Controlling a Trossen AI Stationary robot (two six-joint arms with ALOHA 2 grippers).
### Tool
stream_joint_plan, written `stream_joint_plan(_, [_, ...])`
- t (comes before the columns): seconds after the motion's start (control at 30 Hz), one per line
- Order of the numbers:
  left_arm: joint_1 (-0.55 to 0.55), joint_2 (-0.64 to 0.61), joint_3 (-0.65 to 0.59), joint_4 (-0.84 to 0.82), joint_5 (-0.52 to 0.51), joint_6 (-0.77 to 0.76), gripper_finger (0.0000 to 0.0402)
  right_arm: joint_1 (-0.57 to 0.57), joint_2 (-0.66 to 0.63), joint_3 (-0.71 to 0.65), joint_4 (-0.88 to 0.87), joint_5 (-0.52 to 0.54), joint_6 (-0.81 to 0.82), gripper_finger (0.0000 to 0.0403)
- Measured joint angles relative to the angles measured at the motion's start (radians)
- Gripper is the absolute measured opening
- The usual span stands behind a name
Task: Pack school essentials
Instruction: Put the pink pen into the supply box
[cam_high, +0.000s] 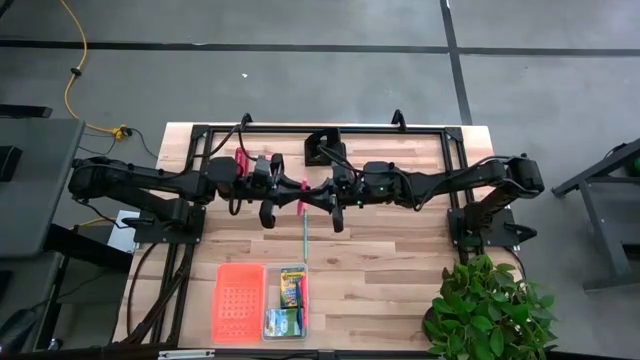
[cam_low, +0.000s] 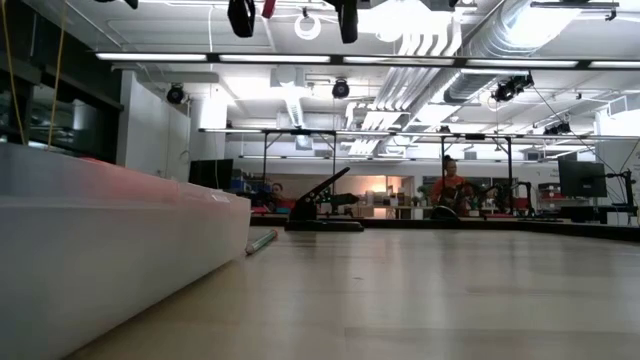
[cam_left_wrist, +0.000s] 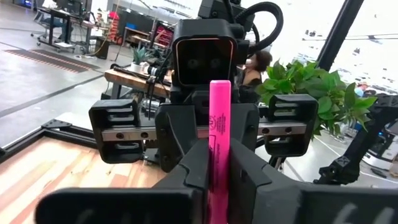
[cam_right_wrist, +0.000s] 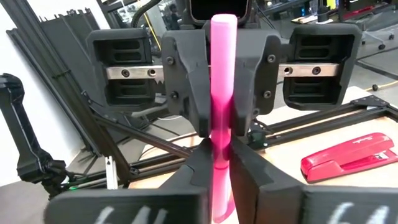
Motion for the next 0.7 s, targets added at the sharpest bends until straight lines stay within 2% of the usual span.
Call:
stream_joint_plan(0.1, [0.0,0.0,0.0,0.0,0.0,0.0,0.0031,0.0,0.0,0.0,-0.001,0.0,0.023,0.0039])
stream_joint_plan(0.23, [0.006,-0.026,0.0,-0.059,-0.001,0.029,0.0026,-0.007,-0.035,-0.001,-0.059,0.007,0.024,0.0084])
stream_joint_plan(0.5, [0.047,-0.197,0.0,-0.298,-0.027,0.034,0.0022,-0.048,-0.207,-0.001,-0.319,0.043,-0.012,0.0182])
stream_joint_plan(0.7, [0.019,-0.318,-0.017,-0.371,-0.101,-0.035,0.0021,-0.049,-0.307,-0.001,-0.431,0.097,-0.056,0.0209])
